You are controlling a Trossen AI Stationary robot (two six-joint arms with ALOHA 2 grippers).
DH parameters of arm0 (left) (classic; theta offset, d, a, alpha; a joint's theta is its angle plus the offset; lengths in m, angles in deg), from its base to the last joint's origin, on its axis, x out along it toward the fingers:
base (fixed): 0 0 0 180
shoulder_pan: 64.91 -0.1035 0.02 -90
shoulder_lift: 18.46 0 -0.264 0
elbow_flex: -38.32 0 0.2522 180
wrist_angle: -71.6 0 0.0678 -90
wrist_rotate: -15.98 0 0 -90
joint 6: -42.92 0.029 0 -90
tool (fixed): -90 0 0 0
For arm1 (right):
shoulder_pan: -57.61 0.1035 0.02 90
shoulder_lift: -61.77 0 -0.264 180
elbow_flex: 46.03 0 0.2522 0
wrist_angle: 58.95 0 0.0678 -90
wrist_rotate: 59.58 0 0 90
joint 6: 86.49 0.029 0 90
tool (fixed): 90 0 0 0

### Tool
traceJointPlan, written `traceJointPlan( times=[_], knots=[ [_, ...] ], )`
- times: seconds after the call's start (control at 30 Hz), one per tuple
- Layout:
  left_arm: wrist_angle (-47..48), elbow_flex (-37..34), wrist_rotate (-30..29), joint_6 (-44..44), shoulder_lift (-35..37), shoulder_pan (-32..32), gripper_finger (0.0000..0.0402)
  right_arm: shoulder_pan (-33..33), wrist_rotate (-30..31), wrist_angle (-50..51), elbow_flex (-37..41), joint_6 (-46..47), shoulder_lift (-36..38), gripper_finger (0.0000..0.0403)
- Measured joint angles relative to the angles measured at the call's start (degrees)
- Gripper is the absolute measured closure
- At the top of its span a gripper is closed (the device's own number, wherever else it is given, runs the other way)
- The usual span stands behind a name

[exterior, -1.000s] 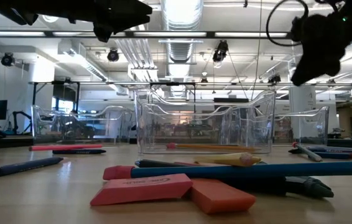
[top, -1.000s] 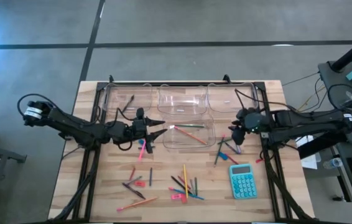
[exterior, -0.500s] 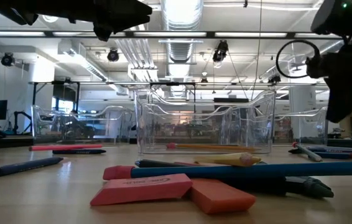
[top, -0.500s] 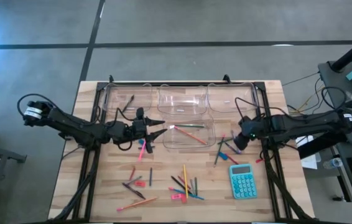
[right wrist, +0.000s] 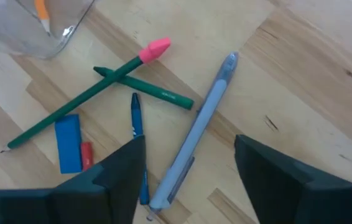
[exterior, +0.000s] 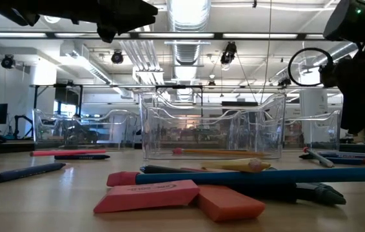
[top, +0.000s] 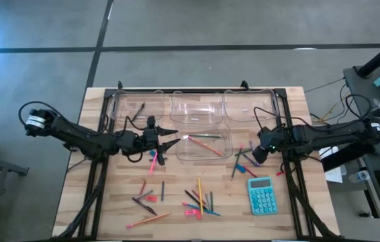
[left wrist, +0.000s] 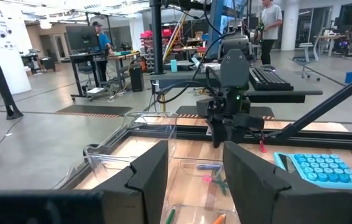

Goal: Sort crayons/erasers/pens/pencils in bins
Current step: Put the purple pen into the top left transparent bin

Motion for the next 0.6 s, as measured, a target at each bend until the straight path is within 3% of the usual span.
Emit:
traceJointPlan(
  times=[0.17, 0.6],
  knots=[
    [0.0, 0.0, 0.0, 0.0, 0.0, 0.0, 0.0263, 0.0, 0.2, -0.3, 0.6, 0.5, -1.4, 0.0149],
    [0.0, 0.0, 0.0, 0.0, -0.1, -0.1, 0.0263, 0.0, 1.8, -4.3, 0.8, 1.2, -13.3, 0.0179]
  ],
)
